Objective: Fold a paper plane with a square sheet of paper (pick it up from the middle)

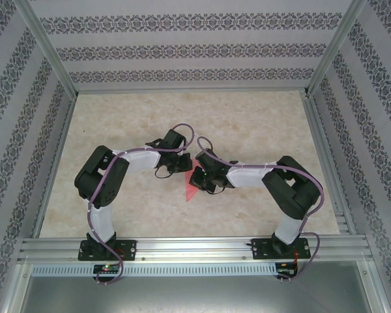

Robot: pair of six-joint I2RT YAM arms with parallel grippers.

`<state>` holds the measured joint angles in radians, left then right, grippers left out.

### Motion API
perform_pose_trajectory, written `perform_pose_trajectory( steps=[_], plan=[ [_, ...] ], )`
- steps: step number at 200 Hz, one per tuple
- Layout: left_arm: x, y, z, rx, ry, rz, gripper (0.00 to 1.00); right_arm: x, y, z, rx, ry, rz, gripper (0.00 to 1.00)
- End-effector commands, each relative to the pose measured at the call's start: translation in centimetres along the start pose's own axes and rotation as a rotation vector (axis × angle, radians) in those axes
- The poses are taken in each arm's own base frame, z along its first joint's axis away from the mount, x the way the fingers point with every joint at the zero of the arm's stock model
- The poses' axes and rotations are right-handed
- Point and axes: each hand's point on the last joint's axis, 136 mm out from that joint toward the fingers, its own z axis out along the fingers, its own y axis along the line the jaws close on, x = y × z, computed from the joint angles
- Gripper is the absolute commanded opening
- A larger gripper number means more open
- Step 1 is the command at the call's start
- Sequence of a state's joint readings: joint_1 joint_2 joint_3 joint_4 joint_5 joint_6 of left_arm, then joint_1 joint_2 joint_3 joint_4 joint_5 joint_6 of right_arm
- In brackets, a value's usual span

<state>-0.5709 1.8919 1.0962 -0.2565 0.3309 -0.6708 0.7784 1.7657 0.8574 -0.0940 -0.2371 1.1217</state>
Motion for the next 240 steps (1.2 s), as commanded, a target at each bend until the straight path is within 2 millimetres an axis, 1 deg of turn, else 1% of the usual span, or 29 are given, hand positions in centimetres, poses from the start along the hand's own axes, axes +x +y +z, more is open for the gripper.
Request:
perform_pose_trajectory(
  steps=[1,29,51,60,79,100,115,137,160,170,187,217,240],
  plan=[
    [-1.7,0.7,-3.0,-0.004,-0.071,-0.063,0.13,0.2,-1.7,0.9,0.046,0.004,0.023,0.17],
    [-2.6,2.1,-5.4,-0.013,-0.131,-0.107,0.14,0.3,-1.7,0.8,0.041,0.003,0.024,0.32],
    [-2.5,3.3,-6.7,-0.017,-0.154,-0.135,0.14,0.3,-1.6,0.7,0.036,0.003,0.022,0.38],
    [-2.3,3.7,-7.0,-0.016,-0.154,-0.143,0.15,0.3,-1.6,0.8,0.035,0.005,0.021,0.39],
    [-1.6,3.8,-7.3,-0.009,-0.146,-0.143,0.15,0.3,-1.5,0.7,0.03,0.003,0.017,0.41],
    [-0.9,3.5,-7.3,0.016,-0.126,-0.135,0.15,0.3,-1.5,0.6,0.014,-0.003,0.012,0.48],
    [-0.4,3.3,-7.3,0.039,-0.11,-0.128,0.15,0.2,-1.6,0.4,0.012,-0.009,0.01,0.48],
    [0.5,2.5,-7.2,0.07,-0.085,-0.104,0.15,0.1,-1.7,0.3,0.013,-0.012,0.007,0.46],
    [1.3,1.8,-6.8,0.092,-0.061,-0.089,0.15,0.2,-1.9,0.2,0.012,-0.012,0.008,0.37],
    [1.5,1.7,-6.6,0.099,-0.054,-0.09,0.15,0.2,-2.0,0.2,0.007,-0.016,0.009,0.32],
    [2.1,1.2,-6.2,0.118,-0.039,-0.088,0.14,0.2,-2.2,0.1,0.006,-0.022,0.011,0.26],
    [3.4,-0.1,-5.5,0.151,-0.004,-0.062,0.12,0.3,-2.6,0.1,0.024,-0.019,0.009,0.14],
    [4.9,-1.4,-4.7,0.178,0.037,-0.034,0.1,0.5,-3.0,0.2,0.044,-0.009,0.014,0.06]
  ],
)
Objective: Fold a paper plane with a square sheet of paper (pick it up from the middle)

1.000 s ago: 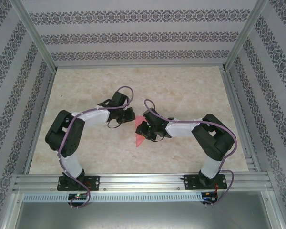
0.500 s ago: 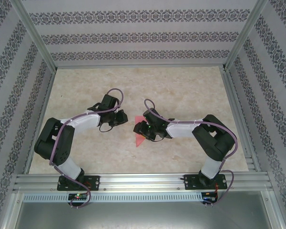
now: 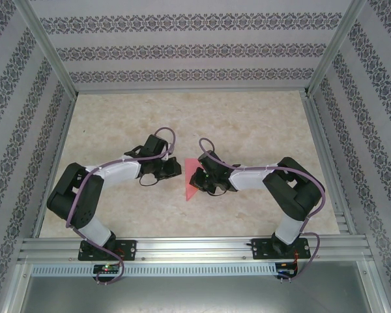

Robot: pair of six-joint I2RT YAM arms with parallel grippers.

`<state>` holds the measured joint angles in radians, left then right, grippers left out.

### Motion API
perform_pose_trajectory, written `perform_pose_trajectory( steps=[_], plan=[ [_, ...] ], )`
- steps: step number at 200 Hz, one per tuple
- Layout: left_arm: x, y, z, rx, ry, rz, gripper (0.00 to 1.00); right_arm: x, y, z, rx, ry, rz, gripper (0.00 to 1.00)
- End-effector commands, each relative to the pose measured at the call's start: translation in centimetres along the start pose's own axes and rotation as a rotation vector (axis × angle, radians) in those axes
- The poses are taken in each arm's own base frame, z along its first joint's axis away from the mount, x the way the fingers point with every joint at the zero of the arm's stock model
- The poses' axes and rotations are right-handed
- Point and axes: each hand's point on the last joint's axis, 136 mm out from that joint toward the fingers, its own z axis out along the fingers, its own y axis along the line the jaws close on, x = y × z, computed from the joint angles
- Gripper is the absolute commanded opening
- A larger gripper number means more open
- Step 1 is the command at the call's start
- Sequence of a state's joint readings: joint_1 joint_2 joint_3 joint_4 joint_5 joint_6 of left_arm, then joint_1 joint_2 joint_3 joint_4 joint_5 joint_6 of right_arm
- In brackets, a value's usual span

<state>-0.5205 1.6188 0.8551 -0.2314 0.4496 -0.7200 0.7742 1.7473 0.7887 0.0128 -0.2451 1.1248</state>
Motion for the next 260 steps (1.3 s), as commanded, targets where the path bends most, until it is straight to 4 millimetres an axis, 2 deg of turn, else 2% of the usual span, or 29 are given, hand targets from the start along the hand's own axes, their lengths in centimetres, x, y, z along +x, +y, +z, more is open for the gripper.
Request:
perform_pose_trajectory(
  steps=[1,31,58,131,165,195,207,232,260],
  plan=[
    [1.4,-1.8,0.9,0.063,0.036,0.034,0.1,0.4,-2.8,0.1,0.096,0.009,0.02,0.06],
    [3.0,-1.9,2.2,0.043,0.079,0.052,0.06,0.6,-3.1,0.2,0.102,0.016,0.025,0.03],
    [3.1,-0.8,2.9,-0.002,0.08,0.04,0.03,0.6,-3.1,0.2,0.103,0.016,0.028,0.02],
    [3.3,0.1,4.5,-0.025,0.105,0.035,0.0,0.5,-2.7,0.0,0.081,0.011,0.028,0.01],
    [3.3,1.0,4.9,-0.059,0.112,0.031,0.0,-0.1,-0.7,-0.9,-0.001,-0.011,-0.024,0.02],
    [4.0,2.5,5.1,-0.125,0.131,0.03,0.0,-0.8,2.2,-2.9,-0.11,-0.048,-0.123,0.05],
    [4.1,3.0,5.1,-0.149,0.133,0.033,0.0,-1.0,2.7,-3.7,-0.134,-0.067,-0.157,0.06],
    [4.4,3.5,5.0,-0.18,0.138,0.04,0.0,-0.9,2.1,-4.4,-0.13,-0.073,-0.191,0.06],
    [4.6,3.8,5.2,-0.201,0.143,0.049,0.0,-0.4,0.6,-3.9,-0.102,-0.057,-0.194,0.05]
  ],
)
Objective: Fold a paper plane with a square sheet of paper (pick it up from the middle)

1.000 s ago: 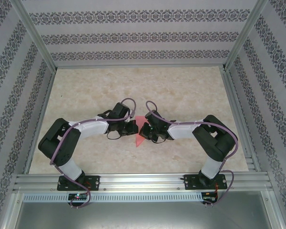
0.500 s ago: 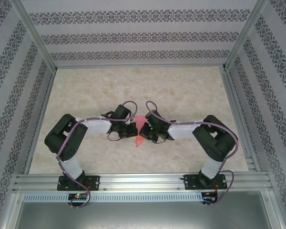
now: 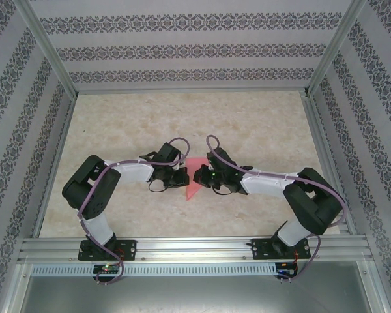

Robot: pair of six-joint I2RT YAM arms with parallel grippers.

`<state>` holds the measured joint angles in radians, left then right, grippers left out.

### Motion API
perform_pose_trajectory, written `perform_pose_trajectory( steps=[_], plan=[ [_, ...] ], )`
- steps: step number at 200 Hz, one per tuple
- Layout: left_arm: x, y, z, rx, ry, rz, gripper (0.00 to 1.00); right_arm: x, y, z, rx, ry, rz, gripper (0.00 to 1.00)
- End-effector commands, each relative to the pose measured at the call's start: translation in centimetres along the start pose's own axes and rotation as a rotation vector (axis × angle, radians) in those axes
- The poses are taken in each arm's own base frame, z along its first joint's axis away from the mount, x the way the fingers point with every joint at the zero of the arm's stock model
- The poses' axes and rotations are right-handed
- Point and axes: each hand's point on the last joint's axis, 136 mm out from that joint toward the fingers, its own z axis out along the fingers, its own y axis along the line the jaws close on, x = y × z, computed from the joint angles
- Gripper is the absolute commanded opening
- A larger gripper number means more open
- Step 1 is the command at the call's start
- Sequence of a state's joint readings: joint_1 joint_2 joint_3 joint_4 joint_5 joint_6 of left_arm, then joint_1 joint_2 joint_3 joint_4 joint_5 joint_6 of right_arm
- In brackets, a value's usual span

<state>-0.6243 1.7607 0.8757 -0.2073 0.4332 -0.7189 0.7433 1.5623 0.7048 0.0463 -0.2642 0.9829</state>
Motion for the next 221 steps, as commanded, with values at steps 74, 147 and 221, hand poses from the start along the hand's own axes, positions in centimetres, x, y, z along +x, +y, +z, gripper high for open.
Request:
perform_pose_trajectory(
  steps=[74,147,221],
  plan=[
    [2.0,5.0,1.2,-0.264,0.069,0.052,0.0,0.9,-3.3,1.5,0.033,0.061,-0.013,0.04],
    [2.3,6.3,1.3,-0.327,0.087,0.062,0.0,0.2,-4.5,0.9,0.085,0.038,0.023,0.03],
    [2.4,6.7,1.2,-0.354,0.093,0.065,0.0,-1.0,-5.8,1.4,0.124,0.038,0.046,0.04]
  ],
)
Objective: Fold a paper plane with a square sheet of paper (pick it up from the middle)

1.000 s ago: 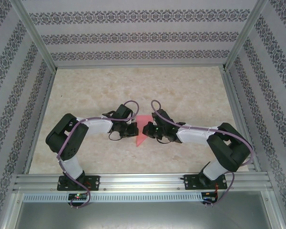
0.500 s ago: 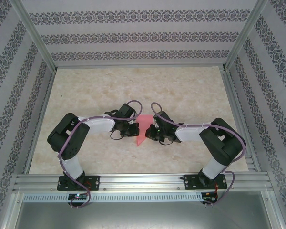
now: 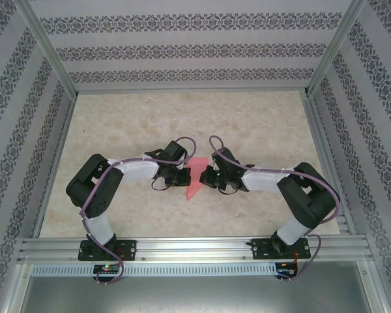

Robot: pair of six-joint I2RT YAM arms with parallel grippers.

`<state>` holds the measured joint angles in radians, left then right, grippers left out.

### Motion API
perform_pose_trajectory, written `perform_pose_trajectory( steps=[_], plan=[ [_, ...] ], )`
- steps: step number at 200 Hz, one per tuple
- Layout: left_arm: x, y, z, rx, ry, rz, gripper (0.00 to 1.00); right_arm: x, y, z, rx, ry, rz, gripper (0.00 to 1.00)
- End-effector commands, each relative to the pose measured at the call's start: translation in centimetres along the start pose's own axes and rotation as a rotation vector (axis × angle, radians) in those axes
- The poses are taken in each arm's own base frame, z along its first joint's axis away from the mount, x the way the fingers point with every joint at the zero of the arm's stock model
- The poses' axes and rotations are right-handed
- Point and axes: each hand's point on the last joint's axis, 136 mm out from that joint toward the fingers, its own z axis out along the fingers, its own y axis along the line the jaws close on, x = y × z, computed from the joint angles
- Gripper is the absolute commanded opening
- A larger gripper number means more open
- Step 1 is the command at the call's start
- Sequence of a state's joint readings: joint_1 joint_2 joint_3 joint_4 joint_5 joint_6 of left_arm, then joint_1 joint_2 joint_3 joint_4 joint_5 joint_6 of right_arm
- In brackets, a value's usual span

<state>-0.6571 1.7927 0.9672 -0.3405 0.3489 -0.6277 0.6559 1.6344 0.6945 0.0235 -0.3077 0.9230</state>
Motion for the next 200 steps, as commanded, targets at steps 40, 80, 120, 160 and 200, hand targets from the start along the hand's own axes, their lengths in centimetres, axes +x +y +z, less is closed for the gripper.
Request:
perform_pose_trajectory(
  steps=[40,80,120,160,200],
  plan=[
    [3.3,6.7,1.9,-0.264,0.093,-0.038,0.0,-1.3,-4.4,0.3,0.132,-0.027,0.048,0.04],
    [3.5,7.2,1.9,-0.285,0.096,-0.041,0.0,-3.4,-4.9,-1.1,0.154,-0.095,0.065,0.04],
    [3.4,6.9,2.1,-0.269,0.094,-0.044,0.0,-5.4,-4.1,-3.2,0.165,-0.181,0.065,0.04],
    [3.4,6.8,2.1,-0.258,0.088,-0.05,0.0,-2.9,1.2,-3.9,-0.005,-0.16,0.006,0.04],
    [3.4,6.7,2.4,-0.243,0.081,-0.066,0.0,1.9,3.5,-2.2,-0.139,-0.074,0.063,0.03]
  ],
)
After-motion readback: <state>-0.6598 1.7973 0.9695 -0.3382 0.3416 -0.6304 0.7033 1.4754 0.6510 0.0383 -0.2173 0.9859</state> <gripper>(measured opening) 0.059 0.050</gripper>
